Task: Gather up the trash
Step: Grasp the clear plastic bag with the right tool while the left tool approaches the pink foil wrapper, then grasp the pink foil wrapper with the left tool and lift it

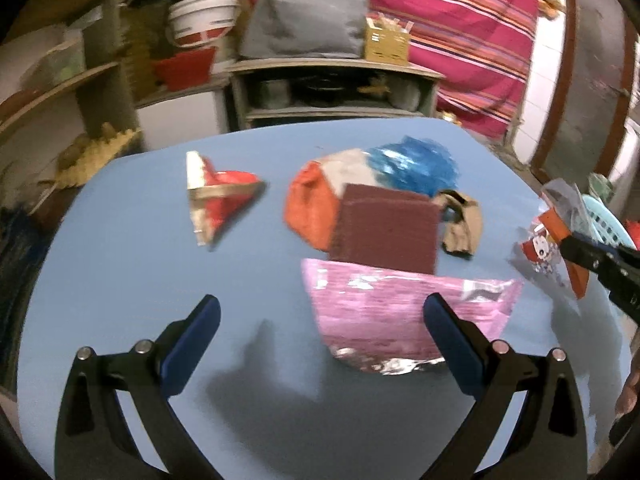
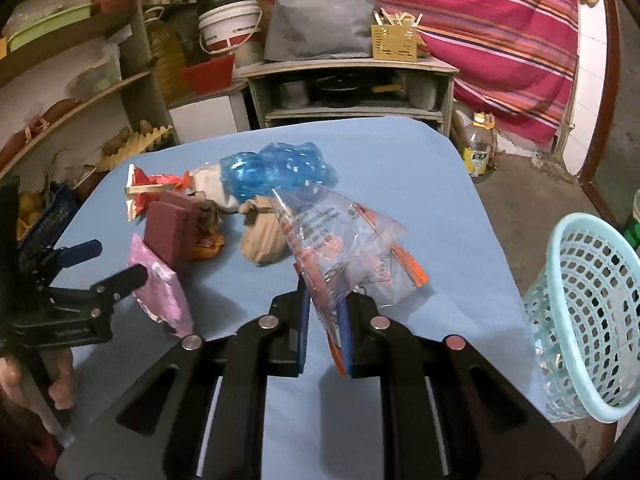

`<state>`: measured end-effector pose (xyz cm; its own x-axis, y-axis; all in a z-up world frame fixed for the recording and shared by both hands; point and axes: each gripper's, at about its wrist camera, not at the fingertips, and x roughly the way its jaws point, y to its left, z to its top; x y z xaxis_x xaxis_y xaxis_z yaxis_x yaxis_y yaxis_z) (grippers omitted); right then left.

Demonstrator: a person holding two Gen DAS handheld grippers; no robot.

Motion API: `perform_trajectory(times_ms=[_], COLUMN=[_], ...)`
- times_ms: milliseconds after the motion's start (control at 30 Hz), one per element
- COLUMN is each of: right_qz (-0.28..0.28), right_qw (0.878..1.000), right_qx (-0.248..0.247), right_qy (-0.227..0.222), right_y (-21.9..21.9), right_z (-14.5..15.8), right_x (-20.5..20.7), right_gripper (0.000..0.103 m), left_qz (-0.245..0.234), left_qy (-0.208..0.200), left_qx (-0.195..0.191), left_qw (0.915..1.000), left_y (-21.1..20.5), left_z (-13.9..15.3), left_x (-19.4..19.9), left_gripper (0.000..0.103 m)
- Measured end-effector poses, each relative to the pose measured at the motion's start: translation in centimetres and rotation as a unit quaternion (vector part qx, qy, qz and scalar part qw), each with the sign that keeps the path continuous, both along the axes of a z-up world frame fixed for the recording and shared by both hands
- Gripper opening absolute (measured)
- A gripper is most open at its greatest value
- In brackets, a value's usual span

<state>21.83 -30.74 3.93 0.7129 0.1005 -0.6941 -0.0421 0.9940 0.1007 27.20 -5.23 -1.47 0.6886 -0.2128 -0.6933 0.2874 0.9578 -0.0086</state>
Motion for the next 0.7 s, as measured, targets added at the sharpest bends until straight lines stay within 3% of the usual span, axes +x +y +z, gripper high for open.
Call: perform_trajectory(times_ms=[167,233,333,467,567,700], right_qz=[-0.008,-0.008,-0.006,-0.001,0.001,0.003], right_qw=[1.000,1.000,1.000,1.000,1.000,1.000], right_qx=[0.012,0.013,0.010,0.006,0.000,-0.001], right_qy=[0.003,0.002,-0.001,0.001,-0.001,-0.005], right_y=[-1.5,-1.6,-1.6,-1.0,-0.7,-0.5], right_z=[-0.2,-0.2,-0.1,-0.1,-0.1,0.1], right_x=[-0.2,-0.3,-0.6,-0.5,-0.5,-0.8], right_gripper=[0.014,0.014,0.014,0.014,0.014,0.014], left_qz=[-0.023,-0.040,-0.064,-0.071,-0.072,-0.068], left_qy=[0.027,0.039,0.082,0.087,0.079,0.056], left_qx=[0.008,-0.007,-0.045,-0.058,-0.056,-0.039], left_qw=[0.9993,0.9984,0.9935,0.9920,0.9926,0.9953], left_y=[-1.6,-2.1,-2.1,-1.8,-1.3,-0.7], left_z=[-1.7,-2.1,-2.8,-2.3,-1.7,-0.6], left_x=[0.7,0.9,1.3,0.6,-0.2,-1.2], left_gripper=[0.099,0.096,0.065,0.041,0.027,0.023])
